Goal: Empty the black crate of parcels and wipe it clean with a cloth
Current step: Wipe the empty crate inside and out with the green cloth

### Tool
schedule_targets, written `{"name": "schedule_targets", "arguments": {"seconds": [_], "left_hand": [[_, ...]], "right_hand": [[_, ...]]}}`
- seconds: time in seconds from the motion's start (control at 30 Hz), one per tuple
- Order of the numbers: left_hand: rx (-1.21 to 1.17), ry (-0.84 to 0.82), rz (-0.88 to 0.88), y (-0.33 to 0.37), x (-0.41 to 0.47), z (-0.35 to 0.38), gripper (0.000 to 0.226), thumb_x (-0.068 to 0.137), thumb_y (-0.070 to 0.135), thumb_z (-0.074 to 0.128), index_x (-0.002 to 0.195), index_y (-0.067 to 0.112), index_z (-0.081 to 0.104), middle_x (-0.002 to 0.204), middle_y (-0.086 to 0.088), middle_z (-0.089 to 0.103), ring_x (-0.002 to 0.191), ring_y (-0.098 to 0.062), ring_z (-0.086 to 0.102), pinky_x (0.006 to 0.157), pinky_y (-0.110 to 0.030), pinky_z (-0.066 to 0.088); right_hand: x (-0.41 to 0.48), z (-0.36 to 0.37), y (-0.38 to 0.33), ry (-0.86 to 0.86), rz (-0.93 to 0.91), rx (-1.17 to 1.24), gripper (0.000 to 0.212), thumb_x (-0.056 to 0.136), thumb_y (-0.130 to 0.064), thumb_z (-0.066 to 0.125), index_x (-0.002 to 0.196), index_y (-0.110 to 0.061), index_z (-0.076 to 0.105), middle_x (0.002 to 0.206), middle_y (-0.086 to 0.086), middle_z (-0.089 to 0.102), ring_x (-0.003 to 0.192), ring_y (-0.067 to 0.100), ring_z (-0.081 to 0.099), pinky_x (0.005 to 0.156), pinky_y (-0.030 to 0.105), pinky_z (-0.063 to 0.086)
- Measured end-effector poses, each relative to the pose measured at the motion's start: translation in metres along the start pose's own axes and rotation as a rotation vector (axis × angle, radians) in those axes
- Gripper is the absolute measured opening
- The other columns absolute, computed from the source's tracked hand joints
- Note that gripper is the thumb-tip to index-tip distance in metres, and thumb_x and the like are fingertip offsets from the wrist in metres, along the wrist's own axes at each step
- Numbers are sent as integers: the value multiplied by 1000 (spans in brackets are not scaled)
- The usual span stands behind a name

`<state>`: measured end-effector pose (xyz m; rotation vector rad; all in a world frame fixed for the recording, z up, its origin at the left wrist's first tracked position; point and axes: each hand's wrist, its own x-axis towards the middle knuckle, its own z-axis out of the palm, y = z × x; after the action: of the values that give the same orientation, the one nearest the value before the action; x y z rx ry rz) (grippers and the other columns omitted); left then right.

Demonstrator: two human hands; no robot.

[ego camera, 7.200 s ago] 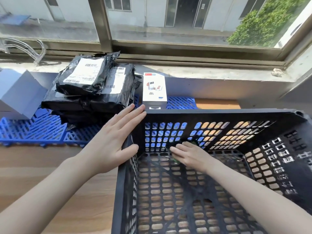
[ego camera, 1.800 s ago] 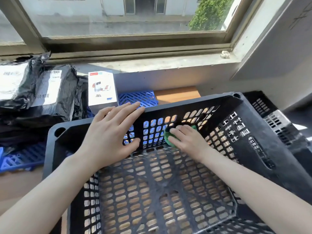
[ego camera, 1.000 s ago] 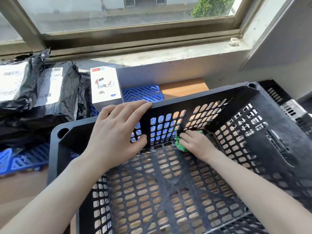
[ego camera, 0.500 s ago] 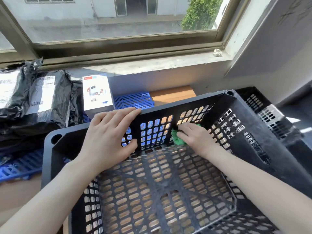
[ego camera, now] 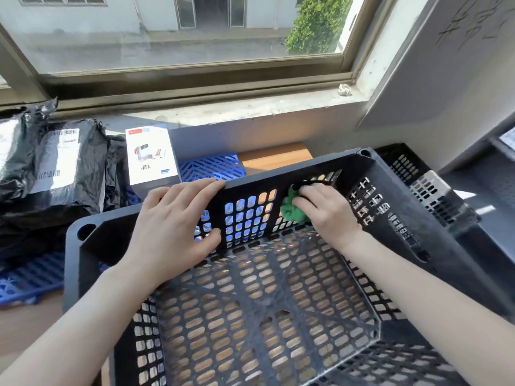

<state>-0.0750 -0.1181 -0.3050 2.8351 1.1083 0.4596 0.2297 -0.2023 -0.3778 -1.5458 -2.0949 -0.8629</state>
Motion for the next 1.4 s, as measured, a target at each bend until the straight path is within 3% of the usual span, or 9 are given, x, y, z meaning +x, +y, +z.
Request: {"name": "schedule_targets", "arguments": {"seconds": [0.3,0.5,0.67,0.83,1.03,1.17,1.27,1.4], "left_hand": [[-10,0,11,-3,-1,1,71,78,43,56,145,30,40,144,16,46,127,-11,48,102,-35,32],[-8,15,17,-4,0,3,71,78,45,58,145,29,42,144,17,46,127,-10,49,100,-34,34],[-6,13,11,-3,0,2,71,76,44,59,144,29,43,144,17,46,125,-9,50,99,-33,34],[-3,-8,-1,-1,-1,0,72,76,47,53,145,30,40,144,16,45,126,-11,49,100,-34,33],[-13,-13,-9,1,-3,-2,73,75,48,51,145,31,40,143,16,47,124,-12,50,99,-34,31],[-18,-5,2,1,-2,-3,73,74,49,51,144,30,42,142,15,48,122,-12,52,97,-33,31],[-21,-13,-1,1,-1,-3,74,74,50,52,144,30,41,142,16,48,122,-12,51,98,-33,30],[-20,-23,-5,1,-1,-2,74,75,48,55,145,31,40,143,17,47,122,-12,51,100,-32,29]], "right_hand": [[-58,61,-15,-254,-81,56,26,84,5,44,91,-1,69,99,17,66,83,32,64,64,39,55],[-88,98,-20,-348,-82,87,23,77,3,56,98,-5,62,102,16,64,87,34,59,70,40,53],[-75,86,-15,-381,-79,88,31,67,7,67,93,-7,59,100,16,63,86,33,60,67,39,50],[-47,48,2,-334,-34,44,32,59,12,71,86,-4,65,94,17,62,85,33,60,66,39,50],[-3,-7,23,-79,31,-44,12,82,5,60,87,-2,67,100,14,54,91,29,52,71,40,48],[21,-37,32,97,156,-103,36,98,-1,32,88,-1,66,100,10,46,93,27,50,75,37,49],[21,-37,33,118,210,-135,44,100,-6,25,88,-1,66,100,10,50,94,27,50,80,37,49],[-5,-9,31,35,197,-127,23,91,3,45,90,-1,67,95,18,62,95,30,52,82,42,49]]}}
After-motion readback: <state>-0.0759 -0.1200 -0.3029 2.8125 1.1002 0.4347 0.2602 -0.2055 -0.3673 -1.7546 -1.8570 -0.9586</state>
